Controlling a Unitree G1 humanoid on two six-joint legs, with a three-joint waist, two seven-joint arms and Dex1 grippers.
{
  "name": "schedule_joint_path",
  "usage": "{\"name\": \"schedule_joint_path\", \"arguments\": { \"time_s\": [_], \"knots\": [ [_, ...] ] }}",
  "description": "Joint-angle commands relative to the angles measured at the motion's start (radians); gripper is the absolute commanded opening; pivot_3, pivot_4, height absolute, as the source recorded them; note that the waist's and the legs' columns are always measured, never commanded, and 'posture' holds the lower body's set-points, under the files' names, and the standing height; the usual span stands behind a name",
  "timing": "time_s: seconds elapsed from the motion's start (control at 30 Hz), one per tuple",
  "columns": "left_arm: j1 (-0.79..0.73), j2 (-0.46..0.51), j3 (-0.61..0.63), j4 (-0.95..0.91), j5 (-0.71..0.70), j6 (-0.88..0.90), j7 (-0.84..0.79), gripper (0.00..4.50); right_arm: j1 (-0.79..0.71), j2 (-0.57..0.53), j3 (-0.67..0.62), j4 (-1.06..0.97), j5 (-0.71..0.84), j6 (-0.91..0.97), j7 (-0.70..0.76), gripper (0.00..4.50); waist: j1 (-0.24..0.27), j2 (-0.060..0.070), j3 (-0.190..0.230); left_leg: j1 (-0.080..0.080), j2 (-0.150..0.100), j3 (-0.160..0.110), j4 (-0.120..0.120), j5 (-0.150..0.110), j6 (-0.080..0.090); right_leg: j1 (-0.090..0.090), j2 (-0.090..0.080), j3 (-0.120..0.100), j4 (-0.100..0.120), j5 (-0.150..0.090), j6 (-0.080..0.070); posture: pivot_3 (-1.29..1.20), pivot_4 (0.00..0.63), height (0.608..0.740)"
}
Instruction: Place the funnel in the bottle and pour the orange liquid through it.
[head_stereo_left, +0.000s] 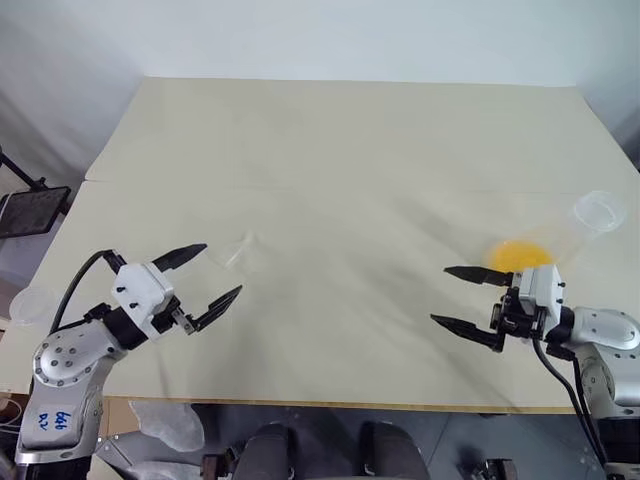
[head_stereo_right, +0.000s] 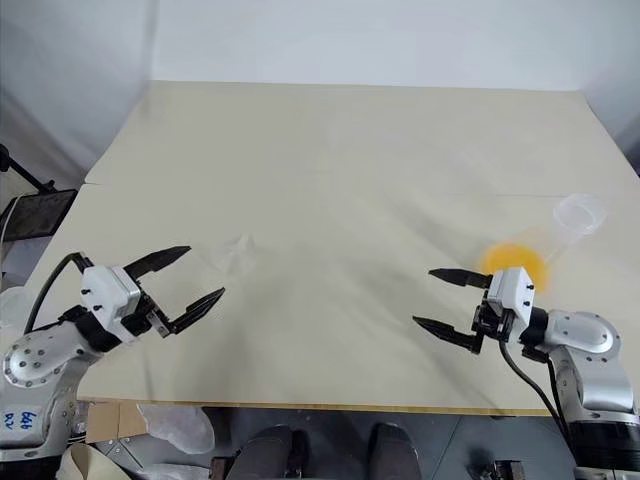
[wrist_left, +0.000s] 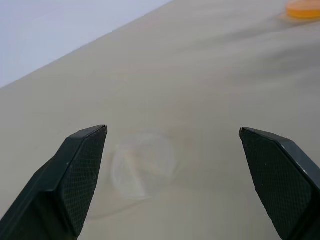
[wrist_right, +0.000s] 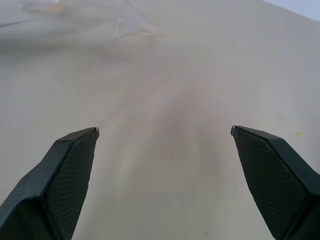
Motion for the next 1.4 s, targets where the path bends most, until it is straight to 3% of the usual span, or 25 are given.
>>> {"name": "schedule_joint_path", "arguments": {
  "time_s": [0.03, 0.27, 0.63, 0.73, 0.9, 1.13, 1.4],
  "knots": [
    [0.001, 0.001, 0.004, -0.017, -0.007, 0.002, 0.011, 4.50, 0.000, -0.012, -0.011, -0.010, 0.009, -0.017, 0.016, 4.44, 0.000, 0.000, 0.000, 0.000, 0.000, 0.000, 0.000, 0.000, 0.000, 0.000, 0.000, 0.000, 0.000, 0.000, 0.000, 0.00, 0.150, 0.740],
    [0.153, -0.063, 0.113, -0.075, -0.141, -0.016, 0.001, 4.50, -0.059, 0.040, 0.069, -0.041, 0.025, 0.017, 0.026, 4.44, -0.019, 0.000, 0.000, 0.000, 0.001, 0.000, 0.000, 0.000, 0.000, 0.000, 0.000, 0.000, 0.000, 0.000, 0.000, 0.00, 0.150, 0.740],
    [0.577, -0.407, 0.313, -0.127, -0.163, -0.173, 0.174, 4.50, -0.209, 0.152, 0.245, -0.155, 0.078, 0.115, 0.074, 4.44, -0.020, -0.005, 0.000, 0.000, 0.000, -0.002, 0.001, -0.002, 0.003, 0.001, -0.002, 0.001, -0.002, 0.000, 0.000, 0.00, 0.150, 0.740],
    [0.630, -0.500, 0.360, -0.100, -0.196, -0.209, 0.229, 4.50, -0.235, 0.167, 0.280, -0.165, 0.074, 0.117, 0.097, 4.44, -0.019, -0.006, 0.000, 0.000, 0.001, -0.003, 0.001, -0.003, 0.003, 0.004, -0.002, -0.001, -0.007, 0.000, 0.000, 0.00, 0.150, 0.740],
    [0.650, -0.574, 0.400, -0.063, -0.240, -0.259, 0.273, 4.50, -0.262, 0.189, 0.307, -0.165, 0.070, 0.117, 0.098, 4.44, -0.020, -0.007, -0.001, 0.000, 0.001, -0.004, 0.001, -0.003, 0.003, 0.006, -0.002, -0.003, -0.009, 0.000, 0.000, 0.00, 0.150, 0.740],
    [0.584, -0.535, 0.406, -0.092, -0.263, -0.258, 0.348, 4.50, -0.263, 0.189, 0.306, -0.135, 0.055, 0.106, 0.101, 4.44, -0.021, -0.008, -0.001, 0.000, 0.001, -0.004, 0.001, -0.003, 0.003, 0.006, -0.002, -0.003, -0.009, 0.000, 0.000, 0.00, 0.150, 0.740],
    [0.447, -0.373, 0.416, -0.109, -0.258, -0.128, 0.467, 4.50, -0.255, 0.200, 0.306, -0.139, 0.047, 0.100, 0.081, 4.44, -0.023, -0.008, -0.001, 0.000, 0.001, -0.005, 0.001, -0.003, 0.003, 0.006, -0.002, -0.004, -0.008, 0.000, 0.000, 0.00, 0.150, 0.740]
  ]
}}
